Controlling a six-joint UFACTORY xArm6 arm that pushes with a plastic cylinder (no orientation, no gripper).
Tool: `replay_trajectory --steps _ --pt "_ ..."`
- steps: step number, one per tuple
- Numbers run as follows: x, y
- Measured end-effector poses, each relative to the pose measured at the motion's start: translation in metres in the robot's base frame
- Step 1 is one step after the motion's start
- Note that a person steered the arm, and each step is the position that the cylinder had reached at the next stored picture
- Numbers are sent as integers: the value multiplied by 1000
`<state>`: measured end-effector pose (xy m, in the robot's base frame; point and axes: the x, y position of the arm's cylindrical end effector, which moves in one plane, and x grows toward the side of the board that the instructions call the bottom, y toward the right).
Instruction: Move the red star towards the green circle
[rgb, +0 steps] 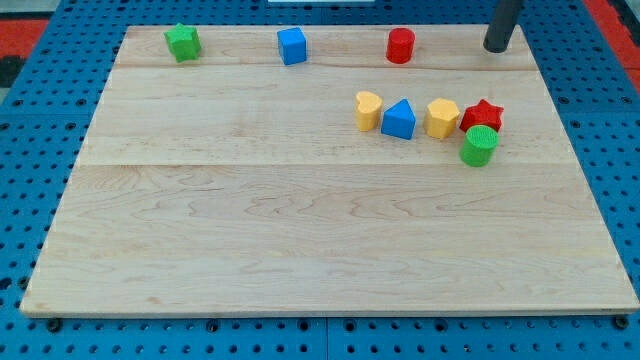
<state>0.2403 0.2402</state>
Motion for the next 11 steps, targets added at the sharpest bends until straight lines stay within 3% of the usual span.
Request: replay_trajectory --steps 2,3,5,6,7,8,9,10,11 --pt "15 2" --pt "60 8" --pt "107 -75" --pt "147 -85" --pt "125 -72" --pt "105 -18" --pt "116 15" --pt "146 0" --pt "157 -58"
